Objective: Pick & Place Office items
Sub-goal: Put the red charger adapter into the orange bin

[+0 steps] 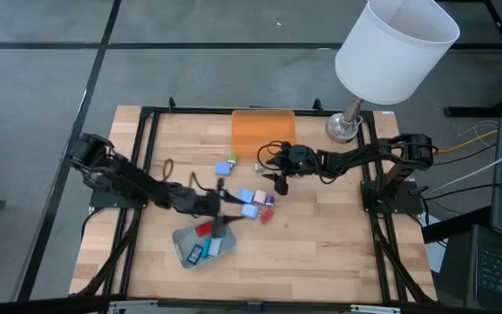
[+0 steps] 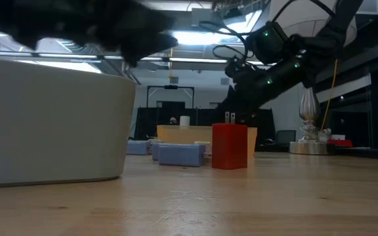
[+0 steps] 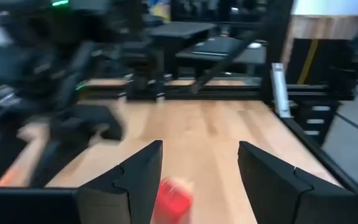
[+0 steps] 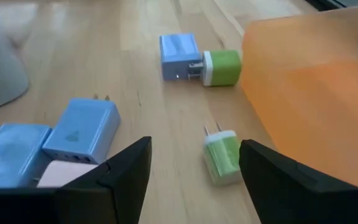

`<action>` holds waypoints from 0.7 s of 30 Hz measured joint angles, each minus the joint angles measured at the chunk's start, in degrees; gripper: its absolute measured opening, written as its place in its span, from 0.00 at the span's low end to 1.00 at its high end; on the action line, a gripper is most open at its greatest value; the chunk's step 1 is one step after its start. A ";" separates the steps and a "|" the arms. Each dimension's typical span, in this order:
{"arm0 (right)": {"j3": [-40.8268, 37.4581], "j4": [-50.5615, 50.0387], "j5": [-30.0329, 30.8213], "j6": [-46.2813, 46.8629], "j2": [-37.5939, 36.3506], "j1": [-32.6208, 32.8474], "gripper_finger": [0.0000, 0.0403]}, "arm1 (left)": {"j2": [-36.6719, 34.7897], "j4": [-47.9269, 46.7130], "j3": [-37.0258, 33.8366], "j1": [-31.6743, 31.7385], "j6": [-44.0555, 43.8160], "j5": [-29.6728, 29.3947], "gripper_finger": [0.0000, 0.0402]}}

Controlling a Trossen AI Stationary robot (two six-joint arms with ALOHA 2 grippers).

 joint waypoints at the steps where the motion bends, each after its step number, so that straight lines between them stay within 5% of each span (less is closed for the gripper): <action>1: 0.00 -0.44 -0.63 0.17 0.00 -0.29 0.60 | -1.62 0.43 -1.99 -0.03 -0.59 -1.27 0.50; 9: 0.04 -1.62 -1.40 0.65 0.19 -0.84 0.60 | -8.54 1.02 -10.62 -2.09 -2.53 -9.84 0.49; 21: 4.85 -0.12 -1.46 0.64 10.35 -0.84 0.60 | -9.04 1.48 -11.51 -2.45 -3.41 -11.40 0.49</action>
